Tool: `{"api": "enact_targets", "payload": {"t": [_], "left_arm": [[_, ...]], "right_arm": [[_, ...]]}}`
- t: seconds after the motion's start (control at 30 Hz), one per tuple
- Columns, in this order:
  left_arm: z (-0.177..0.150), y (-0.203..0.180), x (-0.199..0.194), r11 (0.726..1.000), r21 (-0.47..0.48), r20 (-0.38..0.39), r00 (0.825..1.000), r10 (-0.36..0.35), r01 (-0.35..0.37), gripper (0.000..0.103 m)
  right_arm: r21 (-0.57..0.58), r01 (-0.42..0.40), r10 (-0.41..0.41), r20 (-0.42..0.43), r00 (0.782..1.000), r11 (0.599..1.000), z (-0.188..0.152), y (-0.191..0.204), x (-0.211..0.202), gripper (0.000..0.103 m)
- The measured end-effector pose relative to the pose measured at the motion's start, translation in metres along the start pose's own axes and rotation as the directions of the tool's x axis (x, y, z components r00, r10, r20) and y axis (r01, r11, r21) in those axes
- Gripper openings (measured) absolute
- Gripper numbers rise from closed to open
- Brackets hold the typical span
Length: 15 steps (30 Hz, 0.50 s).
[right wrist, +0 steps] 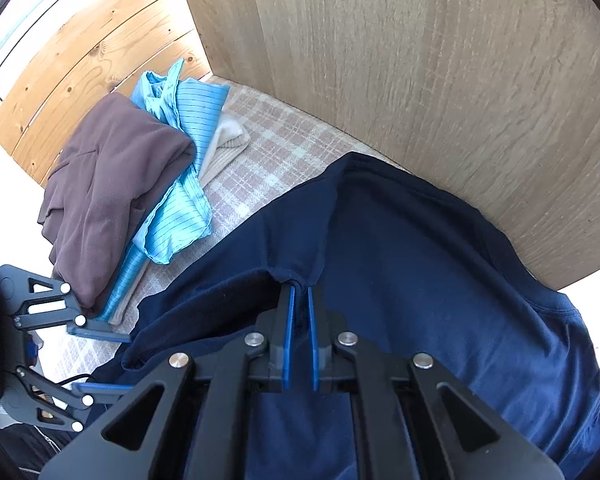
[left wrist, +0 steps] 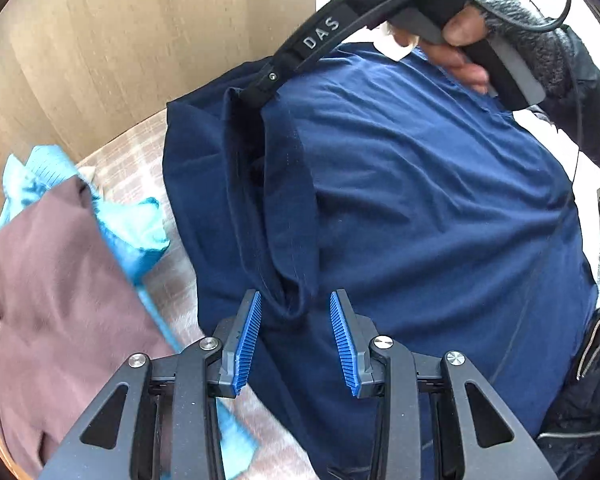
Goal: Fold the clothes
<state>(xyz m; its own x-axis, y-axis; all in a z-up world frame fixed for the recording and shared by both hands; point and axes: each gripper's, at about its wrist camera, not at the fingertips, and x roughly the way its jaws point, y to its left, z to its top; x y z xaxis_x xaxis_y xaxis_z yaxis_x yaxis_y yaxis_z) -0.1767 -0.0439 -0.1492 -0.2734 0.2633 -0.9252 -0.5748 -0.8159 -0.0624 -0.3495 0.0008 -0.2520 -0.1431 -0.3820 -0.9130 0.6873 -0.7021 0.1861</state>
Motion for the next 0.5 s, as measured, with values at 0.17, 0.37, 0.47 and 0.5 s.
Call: {"api": "enact_targets", "payload": {"t": [0.17,0.37,0.47,0.5], "left_arm": [[0.0,0.004,0.006,1.0,-0.025,-0.007,1.0,0.007,-0.007,0.034],[-0.005,0.005,0.004,0.999,-0.018,0.012,0.999,-0.036,0.036,0.004],[-0.005,0.007,-0.005,1.0,-0.013,0.035,0.999,-0.021,0.022,0.004],[-0.006,0.012,-0.013,0.999,-0.03,0.053,0.998,-0.014,0.015,0.004]], "right_arm": [[0.012,-0.011,0.011,0.001,1.0,1.0,0.001,-0.003,-0.001,0.007],[0.022,-0.02,0.02,-0.011,1.0,1.0,0.002,-0.007,0.002,0.007],[0.02,-0.007,0.007,-0.011,1.0,1.0,0.004,-0.008,-0.001,0.007],[0.015,0.0,0.0,-0.003,1.0,1.0,0.006,-0.007,-0.004,0.007]]}}
